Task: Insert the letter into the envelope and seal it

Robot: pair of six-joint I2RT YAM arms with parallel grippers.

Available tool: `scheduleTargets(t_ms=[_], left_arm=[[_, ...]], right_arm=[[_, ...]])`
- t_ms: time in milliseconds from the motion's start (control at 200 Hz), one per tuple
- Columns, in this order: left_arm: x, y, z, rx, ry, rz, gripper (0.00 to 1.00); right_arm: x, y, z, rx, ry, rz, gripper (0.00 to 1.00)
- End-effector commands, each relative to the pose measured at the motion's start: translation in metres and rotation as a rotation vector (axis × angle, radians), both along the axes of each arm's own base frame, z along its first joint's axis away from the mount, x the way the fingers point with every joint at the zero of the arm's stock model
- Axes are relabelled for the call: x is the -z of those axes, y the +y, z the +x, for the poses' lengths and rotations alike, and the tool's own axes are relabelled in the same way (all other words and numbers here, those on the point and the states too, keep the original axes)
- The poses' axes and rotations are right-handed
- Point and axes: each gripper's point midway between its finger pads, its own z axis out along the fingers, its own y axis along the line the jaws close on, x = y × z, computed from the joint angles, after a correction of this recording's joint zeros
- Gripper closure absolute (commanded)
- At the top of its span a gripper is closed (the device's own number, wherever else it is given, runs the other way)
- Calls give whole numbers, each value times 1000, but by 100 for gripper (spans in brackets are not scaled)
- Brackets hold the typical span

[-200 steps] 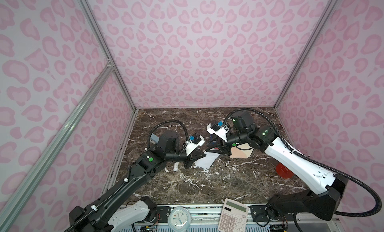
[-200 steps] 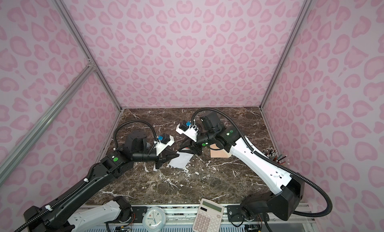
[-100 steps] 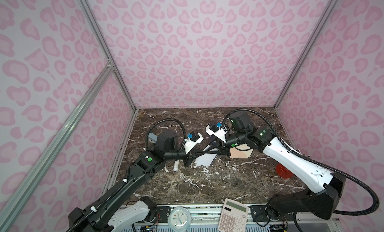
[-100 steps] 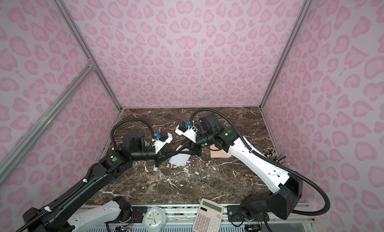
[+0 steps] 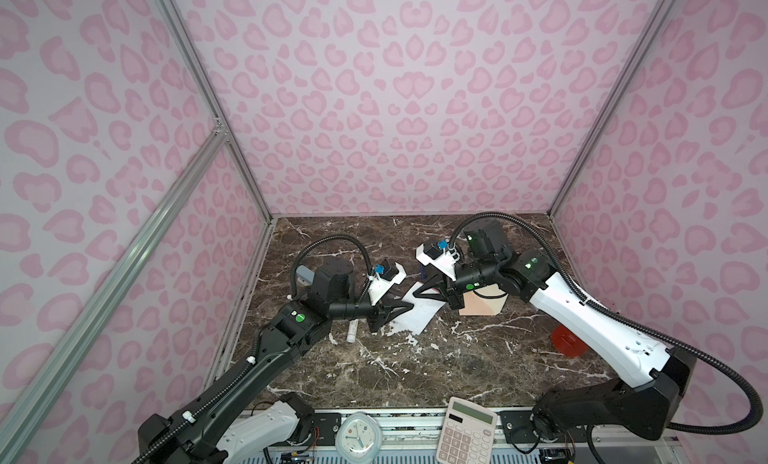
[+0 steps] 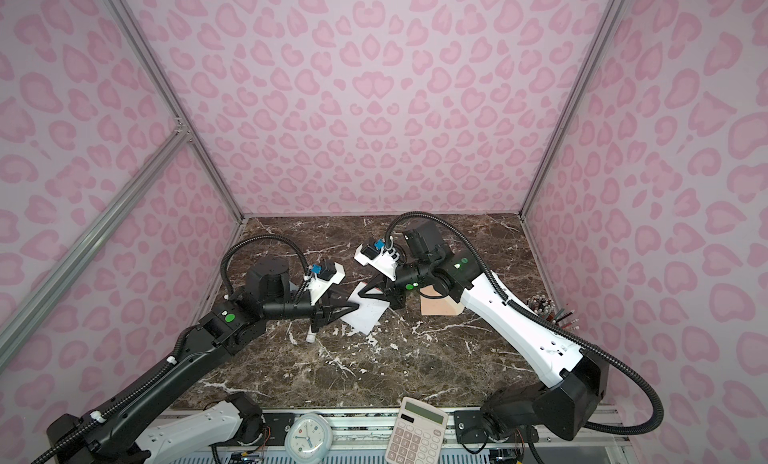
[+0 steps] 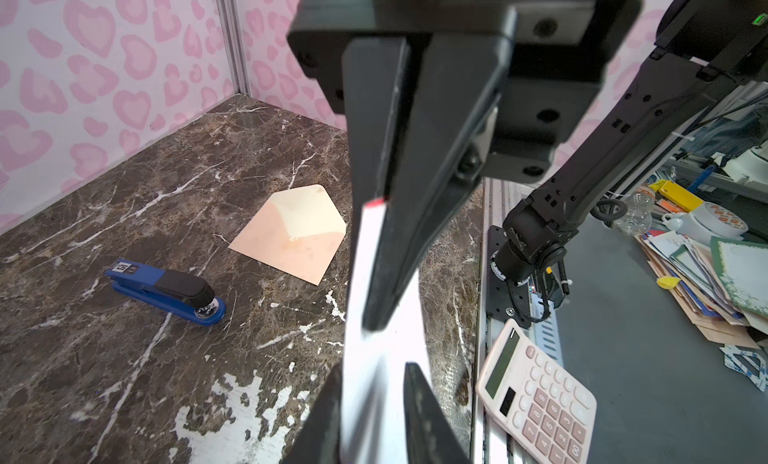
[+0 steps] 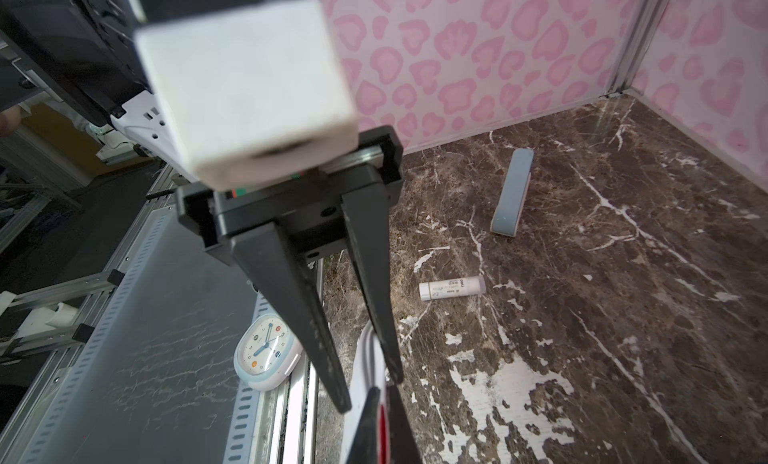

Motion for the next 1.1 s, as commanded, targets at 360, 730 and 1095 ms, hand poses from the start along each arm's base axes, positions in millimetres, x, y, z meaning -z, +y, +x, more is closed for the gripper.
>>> scheduleTargets(t_ms=[360, 730, 1095], left_arm=[[-2, 4, 5, 12, 12, -31, 71], [-10, 5, 3, 37, 25, -73, 86], [-11, 7, -1, 39, 17, -76, 96]], right_arm=[[-32, -12, 8, 37, 42, 106, 100], [-28, -22, 7, 54, 52, 106, 100], [-17, -29, 5, 82, 27, 77, 91]])
